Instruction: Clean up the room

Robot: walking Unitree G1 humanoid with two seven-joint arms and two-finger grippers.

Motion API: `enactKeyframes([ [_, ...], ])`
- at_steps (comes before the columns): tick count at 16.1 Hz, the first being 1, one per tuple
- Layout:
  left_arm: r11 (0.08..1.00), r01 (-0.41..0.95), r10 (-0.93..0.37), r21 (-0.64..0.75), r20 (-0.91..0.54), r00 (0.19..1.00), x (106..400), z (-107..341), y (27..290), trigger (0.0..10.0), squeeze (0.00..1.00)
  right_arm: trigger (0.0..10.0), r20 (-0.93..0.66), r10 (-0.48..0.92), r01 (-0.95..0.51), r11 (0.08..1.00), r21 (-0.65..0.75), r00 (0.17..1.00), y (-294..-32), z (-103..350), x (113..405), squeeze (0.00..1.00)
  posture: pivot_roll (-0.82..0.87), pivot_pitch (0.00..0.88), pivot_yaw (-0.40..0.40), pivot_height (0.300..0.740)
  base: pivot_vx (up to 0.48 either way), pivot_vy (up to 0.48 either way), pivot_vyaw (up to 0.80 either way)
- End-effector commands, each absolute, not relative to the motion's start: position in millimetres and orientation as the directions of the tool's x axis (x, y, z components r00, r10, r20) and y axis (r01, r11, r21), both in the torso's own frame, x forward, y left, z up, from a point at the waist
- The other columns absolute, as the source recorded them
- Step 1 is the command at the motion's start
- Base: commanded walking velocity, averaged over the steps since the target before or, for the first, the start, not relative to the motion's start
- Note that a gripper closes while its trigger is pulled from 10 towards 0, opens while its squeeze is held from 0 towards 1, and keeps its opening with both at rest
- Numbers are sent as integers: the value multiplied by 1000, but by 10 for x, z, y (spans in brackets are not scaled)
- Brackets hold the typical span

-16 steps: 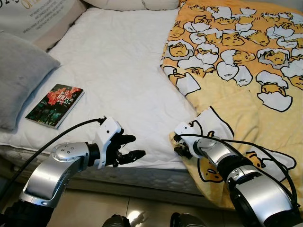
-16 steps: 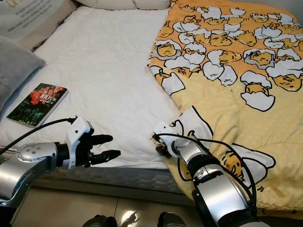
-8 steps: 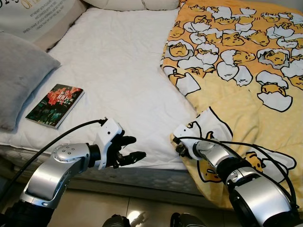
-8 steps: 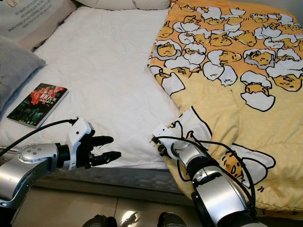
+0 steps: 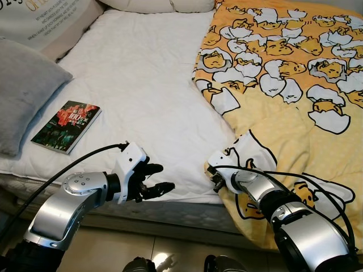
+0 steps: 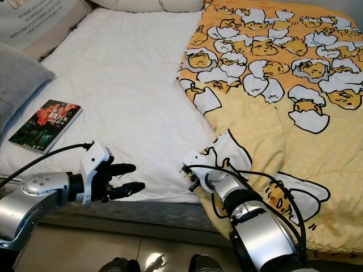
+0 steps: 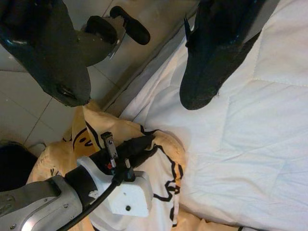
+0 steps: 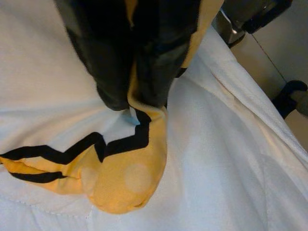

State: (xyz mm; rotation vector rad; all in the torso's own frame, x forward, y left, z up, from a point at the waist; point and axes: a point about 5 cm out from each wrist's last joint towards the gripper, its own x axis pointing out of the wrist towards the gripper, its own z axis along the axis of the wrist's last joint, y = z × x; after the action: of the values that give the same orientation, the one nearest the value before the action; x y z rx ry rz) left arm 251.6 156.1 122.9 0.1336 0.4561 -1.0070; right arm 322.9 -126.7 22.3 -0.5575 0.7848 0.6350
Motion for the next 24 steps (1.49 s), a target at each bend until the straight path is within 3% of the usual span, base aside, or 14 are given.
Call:
enactKeyframes([
  [1, 529, 845, -782, -76, -430, 451, 2507, 1267, 1559, 10000, 0, 0, -792, 309, -692, 697, -188, 526, -1286, 150, 3166, 0, 5, 99, 15, 740, 0, 0, 0],
  [4, 536, 842, -781, -71, -421, 461, 2527, 1284, 1566, 10000, 0, 0, -748, 405, -694, 713, -101, 525, -1208, 201, 3187, 0, 5, 99, 14, 740, 0, 0, 0],
  [8, 543, 837, -780, -70, -411, 471, 2539, 1302, 1569, 10000, 0, 0, -582, 690, -788, 602, 131, 431, -984, 345, 3162, 0, 4, 101, 12, 740, 0, 0, 0],
  [9, 542, 837, -782, -72, -410, 470, 2533, 1303, 1567, 10000, 0, 0, -492, 809, -850, 475, 228, 320, -899, 378, 3062, 0, 3, 104, 12, 740, 0, 0, 0],
  [10, 540, 838, -783, -74, -410, 469, 2529, 1302, 1565, 10000, 0, 0, -470, 838, -863, 433, 260, 279, -877, 377, 3019, 0, 1, 106, 13, 740, 0, 0, 0],
  [12, 536, 840, -786, -79, -410, 463, 2521, 1297, 1560, 10000, 0, 0, -445, 877, -891, 337, 304, 180, -841, 354, 2910, 0, 0, 107, 16, 740, 0, 0, 0],
  [13, 525, 847, -792, -86, -413, 449, 2507, 1289, 1547, 10000, 0, 0, -433, 900, -907, 222, 359, 49, -816, 302, 2756, 0, -1, 112, 17, 740, 0, 0, 0],
  [16, 502, 859, -804, -100, -419, 421, 2467, 1275, 1529, 10000, 0, 0, -392, 906, -884, 47, 464, -158, -833, 300, 2524, 0, 0, 120, 19, 740, 0, 0, 0],
  [17, 496, 862, -808, -105, -420, 414, 2449, 1271, 1524, 10000, 0, 0, -389, 896, -873, 1, 488, -216, -863, 309, 2455, 0, 1, 123, 20, 740, 0, 0, 0],
  [20, 484, 867, -814, -114, -421, 399, 2418, 1269, 1514, 10000, 0, 0, -405, 874, -873, -43, 486, -268, -916, 335, 2383, 0, 1, 127, 19, 740, 0, 0, 0],
  [21, 486, 866, -813, -114, -421, 401, 2417, 1269, 1516, 10000, 0, 10000, -433, 864, -884, -29, 466, -256, -935, 337, 2384, 0, 1, 129, 18, 740, 0, 0, 0],
  [22, 490, 864, -811, -113, -422, 405, 2420, 1267, 1520, 10000, 0, 10000, -448, 863, -895, -12, 447, -235, -947, 360, 2401, 0, 2, 129, 18, 740, 0, 0, 0],
  [23, 493, 863, -810, -113, -422, 407, 2419, 1265, 1523, 10000, 0, 10000, -440, 871, -897, -2, 442, -219, -954, 411, 2410, 188, 1, 127, 18, 740, 0, 0, 0],
  [24, 494, 862, -809, -113, -422, 408, 2423, 1268, 1526, 10000, 0, 10000, -435, 879, -900, 13, 435, -197, -961, 451, 2426, 1000, 0, 126, 18, 740, 0, 0, 0],
])
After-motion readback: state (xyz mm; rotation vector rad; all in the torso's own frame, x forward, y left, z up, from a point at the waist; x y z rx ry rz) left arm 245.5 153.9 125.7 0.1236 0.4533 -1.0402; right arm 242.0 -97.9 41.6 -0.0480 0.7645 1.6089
